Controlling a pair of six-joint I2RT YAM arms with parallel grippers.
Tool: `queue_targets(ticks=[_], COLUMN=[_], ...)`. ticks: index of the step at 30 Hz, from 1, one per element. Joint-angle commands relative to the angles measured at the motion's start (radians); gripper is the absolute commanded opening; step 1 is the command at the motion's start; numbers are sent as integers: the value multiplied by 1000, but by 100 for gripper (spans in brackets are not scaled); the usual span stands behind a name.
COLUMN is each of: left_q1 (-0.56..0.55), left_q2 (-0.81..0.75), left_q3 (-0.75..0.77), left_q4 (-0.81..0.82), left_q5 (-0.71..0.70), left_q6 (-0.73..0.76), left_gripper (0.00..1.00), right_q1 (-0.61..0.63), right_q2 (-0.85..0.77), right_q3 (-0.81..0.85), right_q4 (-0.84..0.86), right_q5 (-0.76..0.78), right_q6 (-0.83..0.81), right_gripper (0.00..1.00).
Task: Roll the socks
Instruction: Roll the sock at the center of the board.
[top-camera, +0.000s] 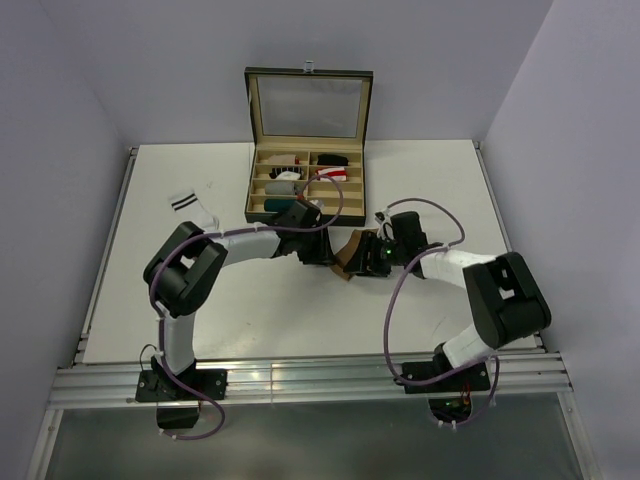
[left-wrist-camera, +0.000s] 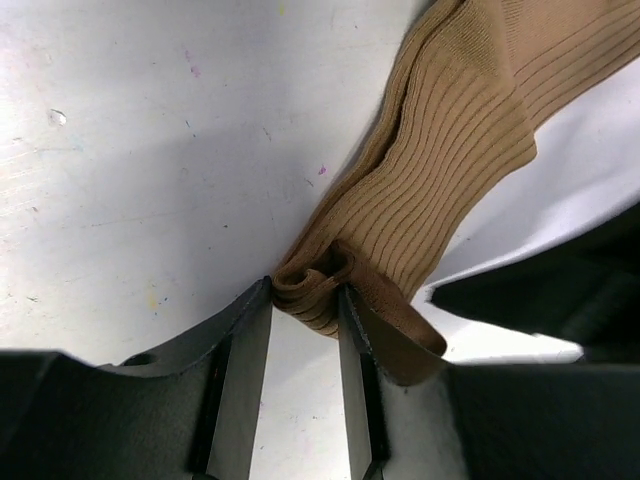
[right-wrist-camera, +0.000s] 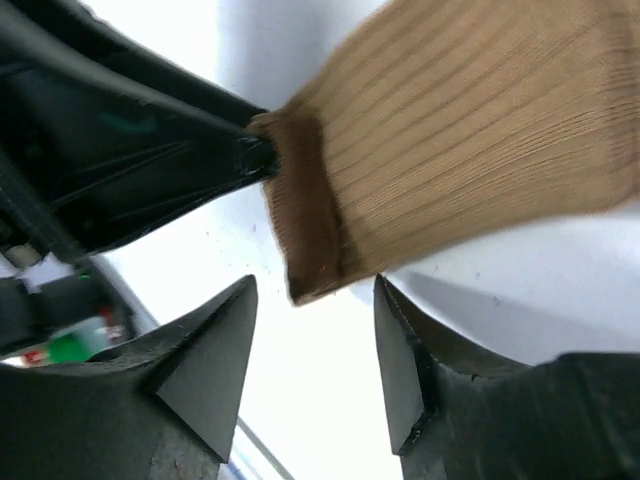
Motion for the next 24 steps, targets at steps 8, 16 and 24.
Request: queue_targets(ticks=[8,16,24], left_q1=[-5,-5,-5], left_q2=[55,50,53], left_q3=[22,42,53], left_q4=[-131,-156,-162], left_q5=[-84,-84,-79], left_q6=[79,95,94], left_gripper=[39,39,39], right_q1=[194,317,392], right_q2=[-264,-192,-107], right_q3=[82,103,122], right_q4=[-173,-190,-165], right_q5=[524,668,756], right_q6=[-178,-234,-257], right_gripper=[61,60,59])
